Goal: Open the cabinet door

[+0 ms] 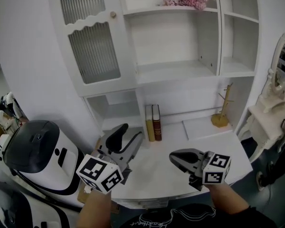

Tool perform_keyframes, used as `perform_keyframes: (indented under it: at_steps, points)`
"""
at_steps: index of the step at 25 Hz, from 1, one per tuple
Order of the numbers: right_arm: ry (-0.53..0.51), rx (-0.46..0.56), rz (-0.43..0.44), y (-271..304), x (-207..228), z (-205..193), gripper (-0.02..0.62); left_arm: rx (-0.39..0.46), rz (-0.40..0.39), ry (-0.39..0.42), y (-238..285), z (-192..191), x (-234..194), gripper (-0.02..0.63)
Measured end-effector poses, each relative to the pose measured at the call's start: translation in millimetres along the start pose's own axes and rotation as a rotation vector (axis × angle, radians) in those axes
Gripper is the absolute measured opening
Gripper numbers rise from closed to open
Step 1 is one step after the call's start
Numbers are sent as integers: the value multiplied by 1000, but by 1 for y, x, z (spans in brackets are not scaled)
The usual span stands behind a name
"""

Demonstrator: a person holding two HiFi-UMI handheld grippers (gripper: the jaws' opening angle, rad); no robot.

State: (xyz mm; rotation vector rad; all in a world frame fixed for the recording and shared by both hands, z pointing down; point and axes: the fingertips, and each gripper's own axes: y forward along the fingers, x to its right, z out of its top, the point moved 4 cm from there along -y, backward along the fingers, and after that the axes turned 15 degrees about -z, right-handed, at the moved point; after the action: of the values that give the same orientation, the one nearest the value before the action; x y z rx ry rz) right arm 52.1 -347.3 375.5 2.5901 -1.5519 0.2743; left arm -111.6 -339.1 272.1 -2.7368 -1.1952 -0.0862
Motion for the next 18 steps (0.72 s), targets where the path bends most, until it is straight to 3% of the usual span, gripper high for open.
perform_keyframes:
  at_steps: [9, 18]
  points:
    - [-47, 54, -61, 33, 28, 43, 5, 58, 30, 212, 22, 84, -76, 235]
    - [-97, 80, -91, 47, 38, 67, 5, 92, 39, 432, 48, 156, -115, 281]
